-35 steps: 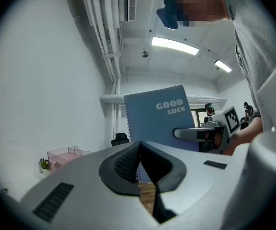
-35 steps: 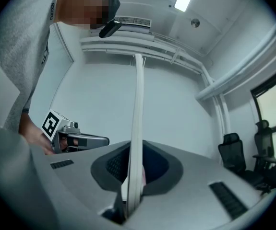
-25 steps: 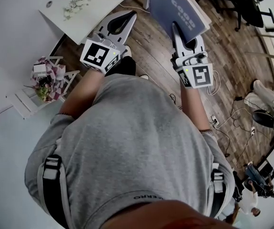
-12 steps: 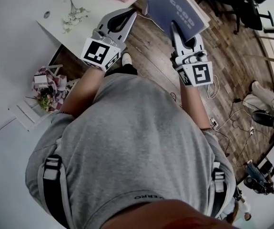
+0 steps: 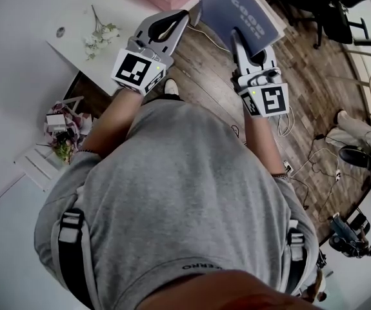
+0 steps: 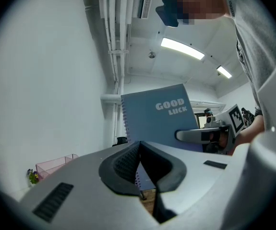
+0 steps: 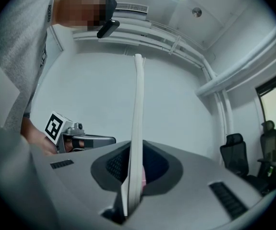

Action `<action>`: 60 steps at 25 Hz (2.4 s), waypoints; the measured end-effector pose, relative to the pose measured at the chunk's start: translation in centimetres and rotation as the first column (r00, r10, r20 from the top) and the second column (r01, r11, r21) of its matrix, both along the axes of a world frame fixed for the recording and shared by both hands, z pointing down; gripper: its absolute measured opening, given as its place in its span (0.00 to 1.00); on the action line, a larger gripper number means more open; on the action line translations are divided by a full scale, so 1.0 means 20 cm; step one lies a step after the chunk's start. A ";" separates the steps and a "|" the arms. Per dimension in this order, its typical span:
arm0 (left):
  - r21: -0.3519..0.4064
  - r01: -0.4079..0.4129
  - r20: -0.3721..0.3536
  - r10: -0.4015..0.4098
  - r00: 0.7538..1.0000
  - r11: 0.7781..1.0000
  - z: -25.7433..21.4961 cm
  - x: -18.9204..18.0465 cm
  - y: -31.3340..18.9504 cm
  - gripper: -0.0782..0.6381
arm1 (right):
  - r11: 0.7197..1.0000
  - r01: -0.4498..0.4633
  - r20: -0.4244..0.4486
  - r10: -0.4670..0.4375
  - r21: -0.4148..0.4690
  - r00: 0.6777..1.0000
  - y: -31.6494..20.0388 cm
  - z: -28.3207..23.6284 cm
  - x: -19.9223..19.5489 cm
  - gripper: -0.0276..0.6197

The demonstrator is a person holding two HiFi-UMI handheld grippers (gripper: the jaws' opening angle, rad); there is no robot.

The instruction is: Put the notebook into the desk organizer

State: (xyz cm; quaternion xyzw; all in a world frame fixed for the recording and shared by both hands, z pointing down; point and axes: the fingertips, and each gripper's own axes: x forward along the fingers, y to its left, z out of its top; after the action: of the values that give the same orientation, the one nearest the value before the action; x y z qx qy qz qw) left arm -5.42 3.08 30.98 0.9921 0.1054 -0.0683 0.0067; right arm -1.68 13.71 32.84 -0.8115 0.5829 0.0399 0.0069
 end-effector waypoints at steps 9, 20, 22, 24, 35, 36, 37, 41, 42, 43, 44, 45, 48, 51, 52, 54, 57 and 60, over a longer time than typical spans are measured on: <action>-0.005 -0.018 0.010 0.018 1.000 1.000 0.04 0.12 -0.27 0.14 | 0.999 -0.032 0.005 0.032 -0.010 0.999 -0.24 0.02 0.14 0.10; -0.015 -0.019 0.014 0.019 1.000 1.000 0.08 0.25 -0.48 0.14 | 0.999 -0.037 0.002 0.037 -0.036 0.999 -0.42 0.02 0.26 0.10; -0.016 -0.020 0.016 0.020 1.000 1.000 0.09 0.28 -0.49 0.14 | 0.999 -0.034 0.003 0.034 -0.037 0.999 -0.43 0.03 0.29 0.10; -0.020 -0.012 0.017 0.012 1.000 1.000 0.10 0.31 -0.51 0.14 | 0.999 -0.026 0.008 0.026 -0.039 1.000 -0.45 0.04 0.33 0.10; -0.001 0.112 0.031 -0.112 0.993 0.994 0.12 0.57 -0.58 0.14 | 0.995 0.096 0.026 -0.096 -0.012 0.995 -0.55 0.08 0.68 0.10; 0.001 0.128 0.031 -0.128 0.991 0.992 0.12 0.61 -0.59 0.14 | 0.994 0.112 0.027 -0.111 -0.009 0.993 -0.56 0.07 0.72 0.10; 0.001 0.147 0.031 -0.147 0.989 0.989 0.12 0.64 -0.60 0.14 | 0.992 0.129 0.029 -0.129 -0.009 0.991 -0.57 0.07 0.77 0.10; 0.011 0.222 0.028 -0.222 0.975 0.975 0.08 0.77 -0.63 0.14 | 0.979 0.204 0.034 -0.204 -0.002 0.978 -0.63 0.05 0.93 0.10; 0.017 0.237 0.027 -0.237 0.971 0.971 0.07 0.79 -0.63 0.14 | 0.975 0.222 0.034 -0.222 0.001 0.974 -0.64 0.04 0.97 0.10; 0.024 0.253 0.026 -0.253 0.967 0.967 0.07 0.82 -0.63 0.14 | 0.971 0.241 0.033 -0.241 0.003 0.970 -0.65 0.04 1.00 0.10; 0.031 0.271 0.025 -0.271 0.962 0.962 0.06 0.84 -0.62 0.14 | 0.965 0.261 0.033 -0.261 0.007 0.965 -0.66 0.03 1.04 0.10; 0.035 0.292 0.027 -0.293 0.956 0.956 0.06 0.87 -0.62 0.14 | 0.959 0.282 0.033 -0.282 0.012 0.959 -0.67 0.03 1.08 0.10; 0.038 0.354 0.028 -0.356 0.934 0.934 0.04 0.95 -0.61 0.14 | 0.937 0.348 0.032 -0.349 0.022 0.937 -0.69 0.01 1.19 0.10; 0.032 0.423 0.033 -0.424 0.905 0.906 0.03 0.96 -0.64 0.14 | 0.913 0.407 0.025 -0.407 0.021 0.913 -0.72 0.01 1.24 0.10; 0.034 0.448 0.036 -0.449 0.893 0.893 0.03 0.96 -0.65 0.14 | 0.905 0.424 0.025 -0.424 0.023 0.905 -0.74 0.01 1.26 0.10; 0.038 0.493 0.043 -0.494 0.868 0.869 0.04 0.95 -0.67 0.14 | 0.889 0.456 0.034 -0.457 0.030 0.889 -0.76 0.02 1.29 0.10; 0.038 0.539 0.050 -0.540 0.840 0.842 0.06 0.94 -0.67 0.14 | 0.868 0.495 0.045 -0.497 0.039 0.867 -0.78 0.04 1.33 0.10; 0.046 0.563 0.063 -0.565 0.823 0.825 0.08 0.92 -0.65 0.14 | 0.855 0.516 0.045 -0.518 0.046 0.854 -0.81 0.06 1.35 0.10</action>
State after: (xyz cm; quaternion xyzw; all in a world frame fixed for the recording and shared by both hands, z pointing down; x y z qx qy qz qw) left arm 13.06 -9.95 32.51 0.9807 -0.1920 -0.0295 -0.0225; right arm 25.23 -2.47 34.00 -0.6257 0.7783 0.0233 0.0466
